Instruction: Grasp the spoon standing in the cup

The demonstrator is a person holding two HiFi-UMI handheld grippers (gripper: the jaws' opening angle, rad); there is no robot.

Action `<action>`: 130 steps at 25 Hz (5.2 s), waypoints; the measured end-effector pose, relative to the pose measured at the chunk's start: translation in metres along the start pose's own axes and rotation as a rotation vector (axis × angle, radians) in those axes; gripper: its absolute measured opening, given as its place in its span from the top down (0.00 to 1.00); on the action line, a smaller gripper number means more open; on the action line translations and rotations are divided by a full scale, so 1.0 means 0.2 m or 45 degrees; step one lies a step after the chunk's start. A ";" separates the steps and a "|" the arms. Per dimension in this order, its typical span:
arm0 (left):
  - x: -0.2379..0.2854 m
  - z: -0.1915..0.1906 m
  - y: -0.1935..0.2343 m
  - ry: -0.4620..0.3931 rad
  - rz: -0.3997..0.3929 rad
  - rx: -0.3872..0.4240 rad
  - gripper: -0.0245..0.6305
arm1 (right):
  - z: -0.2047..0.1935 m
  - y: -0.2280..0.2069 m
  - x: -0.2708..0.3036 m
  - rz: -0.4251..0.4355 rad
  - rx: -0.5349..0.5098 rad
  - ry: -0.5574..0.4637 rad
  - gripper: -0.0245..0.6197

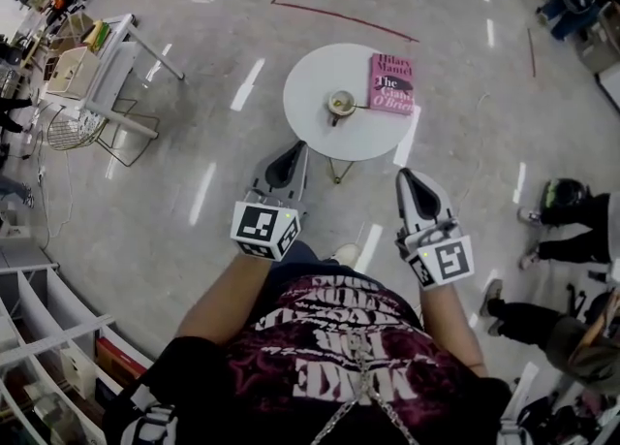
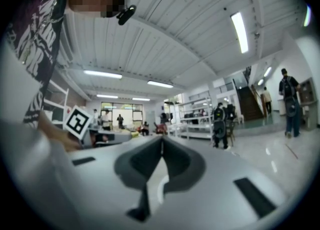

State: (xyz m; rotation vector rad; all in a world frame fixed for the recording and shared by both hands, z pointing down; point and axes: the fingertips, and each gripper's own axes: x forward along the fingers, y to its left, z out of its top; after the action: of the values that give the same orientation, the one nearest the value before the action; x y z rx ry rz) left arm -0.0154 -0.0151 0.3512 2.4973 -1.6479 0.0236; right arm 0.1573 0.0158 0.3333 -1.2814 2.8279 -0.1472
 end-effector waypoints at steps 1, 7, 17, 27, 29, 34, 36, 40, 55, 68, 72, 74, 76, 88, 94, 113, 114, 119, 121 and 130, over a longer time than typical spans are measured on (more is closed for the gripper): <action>-0.01 -0.01 -0.01 0.003 0.006 0.000 0.93 | 0.00 0.00 0.00 0.007 0.004 0.003 0.91; -0.02 0.01 0.00 -0.002 0.048 -0.001 0.93 | 0.00 -0.01 0.02 0.041 0.014 0.005 0.91; 0.01 0.04 0.09 0.004 0.051 0.021 0.93 | -0.01 -0.04 0.08 0.009 0.031 -0.016 0.91; 0.25 0.06 0.15 0.015 -0.041 0.030 0.93 | -0.01 -0.13 0.22 -0.056 0.026 0.004 0.91; 0.30 0.05 0.16 0.025 -0.060 0.022 0.93 | -0.02 -0.16 0.25 -0.074 0.029 0.013 0.91; 0.41 0.05 0.21 0.021 -0.091 -0.036 0.93 | -0.02 -0.23 0.33 -0.108 0.020 0.021 0.91; 0.46 0.06 0.24 0.017 -0.098 -0.031 0.93 | -0.02 -0.25 0.37 -0.113 0.013 0.019 0.91; 0.53 0.08 0.30 0.010 -0.104 -0.014 0.93 | -0.01 -0.30 0.45 -0.123 0.009 0.024 0.91; 0.80 0.05 0.52 0.060 -0.163 -0.016 0.93 | -0.02 -0.49 0.74 -0.207 -0.001 0.064 0.91; 0.98 0.13 0.70 0.032 -0.283 -0.014 0.93 | 0.04 -0.52 0.94 -0.325 -0.047 0.062 0.91; 1.02 0.12 0.75 0.017 -0.314 -0.027 0.93 | 0.05 -0.51 0.97 -0.363 -0.014 0.050 0.91; 1.04 0.13 0.78 0.004 -0.309 -0.043 0.93 | 0.06 -0.51 0.98 -0.371 0.017 0.050 0.91; 1.05 0.11 0.79 0.012 -0.308 -0.058 0.93 | 0.06 -0.51 0.99 -0.375 0.002 0.071 0.91; 1.13 -0.20 0.77 0.192 -0.279 -0.095 0.93 | -0.17 -0.66 1.05 -0.331 0.011 0.183 0.91; 1.24 -0.31 0.73 0.251 -0.281 -0.077 0.93 | -0.28 -0.77 1.12 -0.275 0.035 0.215 0.91; 1.40 -0.91 0.69 0.461 -0.238 -0.125 0.93 | -1.01 -0.87 1.19 -0.131 0.221 0.507 0.91; 1.40 -0.94 0.69 0.474 -0.240 -0.124 0.93 | -1.06 -0.87 1.19 -0.119 0.242 0.531 0.89; 1.40 -1.08 0.69 0.531 -0.224 -0.126 0.93 | -1.28 -0.86 1.19 -0.094 0.307 0.647 0.77; 1.41 -1.14 0.69 0.554 -0.215 -0.129 0.93 | -1.37 -0.87 1.18 -0.106 0.327 0.690 0.77; 1.43 -1.20 0.69 0.576 -0.196 -0.142 0.93 | -1.62 -0.88 1.17 -0.097 0.456 0.822 0.77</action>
State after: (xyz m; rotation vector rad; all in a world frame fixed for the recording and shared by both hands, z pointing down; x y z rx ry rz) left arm -0.0116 -0.2971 0.6321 2.3061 -1.2388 0.4319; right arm 0.1131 -0.2521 0.6748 -1.4489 3.0026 -1.2092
